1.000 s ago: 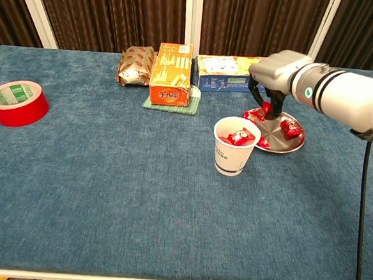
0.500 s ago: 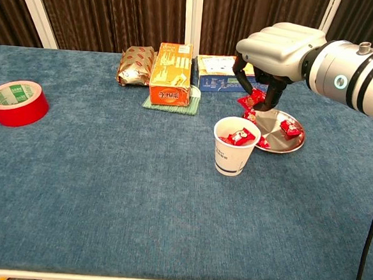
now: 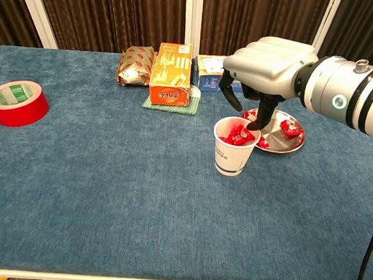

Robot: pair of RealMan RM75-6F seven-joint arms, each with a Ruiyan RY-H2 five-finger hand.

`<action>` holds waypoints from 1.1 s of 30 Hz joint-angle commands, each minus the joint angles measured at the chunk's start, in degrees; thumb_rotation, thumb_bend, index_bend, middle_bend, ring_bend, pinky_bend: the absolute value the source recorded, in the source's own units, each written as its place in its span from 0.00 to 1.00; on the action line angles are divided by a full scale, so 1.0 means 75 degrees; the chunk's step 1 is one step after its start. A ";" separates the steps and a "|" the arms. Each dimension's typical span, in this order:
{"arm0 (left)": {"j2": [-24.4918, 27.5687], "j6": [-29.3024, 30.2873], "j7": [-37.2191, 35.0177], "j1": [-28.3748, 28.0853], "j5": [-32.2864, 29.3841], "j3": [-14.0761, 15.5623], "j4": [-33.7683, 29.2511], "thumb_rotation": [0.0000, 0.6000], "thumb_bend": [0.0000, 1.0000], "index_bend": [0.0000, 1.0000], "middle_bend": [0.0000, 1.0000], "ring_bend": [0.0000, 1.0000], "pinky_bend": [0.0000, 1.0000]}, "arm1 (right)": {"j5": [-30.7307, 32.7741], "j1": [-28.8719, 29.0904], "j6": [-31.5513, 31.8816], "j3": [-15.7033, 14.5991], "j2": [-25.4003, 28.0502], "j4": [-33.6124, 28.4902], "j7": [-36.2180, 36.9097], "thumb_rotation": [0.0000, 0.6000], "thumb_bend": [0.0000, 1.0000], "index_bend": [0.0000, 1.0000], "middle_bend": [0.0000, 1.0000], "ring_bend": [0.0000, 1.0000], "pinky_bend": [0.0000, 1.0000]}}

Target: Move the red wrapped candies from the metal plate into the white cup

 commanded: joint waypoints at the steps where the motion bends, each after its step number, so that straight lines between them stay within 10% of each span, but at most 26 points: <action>1: -0.0014 -0.0006 -0.0021 0.0004 -0.0010 -0.0002 0.0023 0.92 0.12 0.13 0.08 0.03 0.11 | -0.0010 0.0025 -0.0067 0.0009 -0.0023 0.0065 0.0053 1.00 0.02 0.48 1.00 1.00 1.00; 11: -0.0015 0.0027 -0.0104 0.0000 -0.0001 -0.0023 0.0057 0.92 0.12 0.13 0.08 0.03 0.11 | -0.0224 -0.0105 0.0243 0.0221 0.0357 0.0370 0.0304 1.00 0.06 0.46 1.00 1.00 1.00; 33: -0.0101 -0.0140 -0.0257 -0.0055 -0.0071 -0.0046 0.0295 0.92 0.12 0.13 0.08 0.03 0.11 | 0.0738 0.0527 -0.2011 -0.0007 -0.1042 0.3442 0.0637 1.00 0.39 0.42 1.00 1.00 1.00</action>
